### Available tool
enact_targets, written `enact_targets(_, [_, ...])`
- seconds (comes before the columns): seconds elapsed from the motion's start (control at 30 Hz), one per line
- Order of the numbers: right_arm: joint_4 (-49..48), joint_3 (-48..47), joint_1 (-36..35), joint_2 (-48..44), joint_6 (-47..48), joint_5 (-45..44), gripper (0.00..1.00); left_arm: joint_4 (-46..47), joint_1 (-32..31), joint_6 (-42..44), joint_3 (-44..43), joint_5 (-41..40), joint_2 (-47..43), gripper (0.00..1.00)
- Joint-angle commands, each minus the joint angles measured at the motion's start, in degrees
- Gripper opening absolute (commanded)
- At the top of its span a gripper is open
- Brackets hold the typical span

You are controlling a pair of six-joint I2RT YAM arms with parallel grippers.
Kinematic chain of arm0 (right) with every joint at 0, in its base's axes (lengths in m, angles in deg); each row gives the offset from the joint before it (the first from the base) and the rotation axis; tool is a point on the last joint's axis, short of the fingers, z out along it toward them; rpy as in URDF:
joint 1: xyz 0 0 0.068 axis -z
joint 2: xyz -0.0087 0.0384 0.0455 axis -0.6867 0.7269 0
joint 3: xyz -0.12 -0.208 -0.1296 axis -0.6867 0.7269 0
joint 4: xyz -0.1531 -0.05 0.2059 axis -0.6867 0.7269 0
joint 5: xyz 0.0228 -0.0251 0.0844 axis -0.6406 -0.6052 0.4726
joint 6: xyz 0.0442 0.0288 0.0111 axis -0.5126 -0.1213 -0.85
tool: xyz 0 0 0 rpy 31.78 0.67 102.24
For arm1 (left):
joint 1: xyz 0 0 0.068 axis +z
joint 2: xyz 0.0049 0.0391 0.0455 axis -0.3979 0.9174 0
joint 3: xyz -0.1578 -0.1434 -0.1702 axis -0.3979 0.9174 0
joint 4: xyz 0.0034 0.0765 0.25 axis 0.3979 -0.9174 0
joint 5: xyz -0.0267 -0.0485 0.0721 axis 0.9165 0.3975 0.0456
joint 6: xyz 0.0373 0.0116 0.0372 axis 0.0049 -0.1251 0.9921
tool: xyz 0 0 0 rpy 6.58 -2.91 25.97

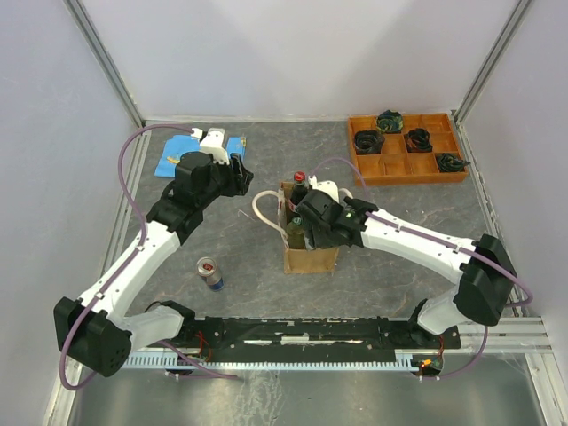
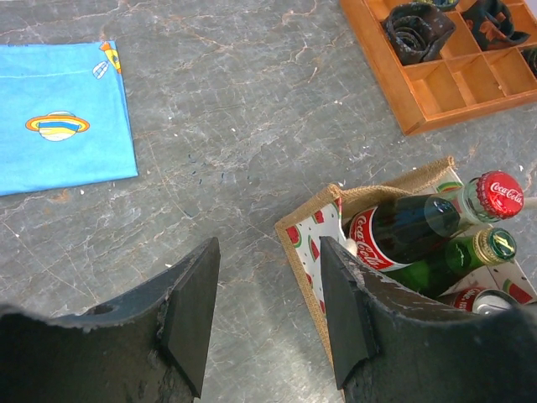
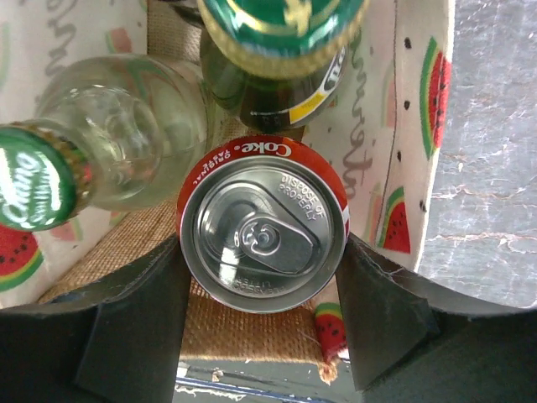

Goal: Place the beverage into the canvas bag

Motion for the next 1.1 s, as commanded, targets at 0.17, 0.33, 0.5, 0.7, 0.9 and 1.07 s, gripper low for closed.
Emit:
enact_targets(0.17, [-4.2, 6.5, -0.2, -1.6, -2.8, -0.7, 0.1, 0.3, 0.3, 0.5, 0.2, -0.2, -2.6, 0.58])
enact_targets(0.33, [-3.4, 4.8, -0.1, -2.3, -1.8, -0.8, 0.5, -0.2, 0.3, 2.2, 0.3, 0.0, -3.3, 0.58])
enact_targets(0.5, [-1.9, 1.2, -0.2, -2.5, -0.3, -1.5, 0.68, -1.5, 0.3, 4.4, 0.5, 0.6, -4.8, 0.59])
enact_targets(0.7, [-0.7, -1.8, -0.2, -1.3, 0.8, -0.5, 0.86, -3.7, 0.3, 6.1, 1.5, 0.9, -6.6, 0.59])
enact_targets(0.9, [0.4, -2.8, -0.2, -2.9, 0.3, -0.3, 0.9, -7.3, 0.3, 9.6, 1.4, 1.2, -8.3, 0.59])
enact_targets(1.07, [4.6, -7.8, -0.2, -6.8, -0.3, -2.7, 0.9, -18.7, 0.4, 19.1, -2.1, 0.8, -10.0, 0.59])
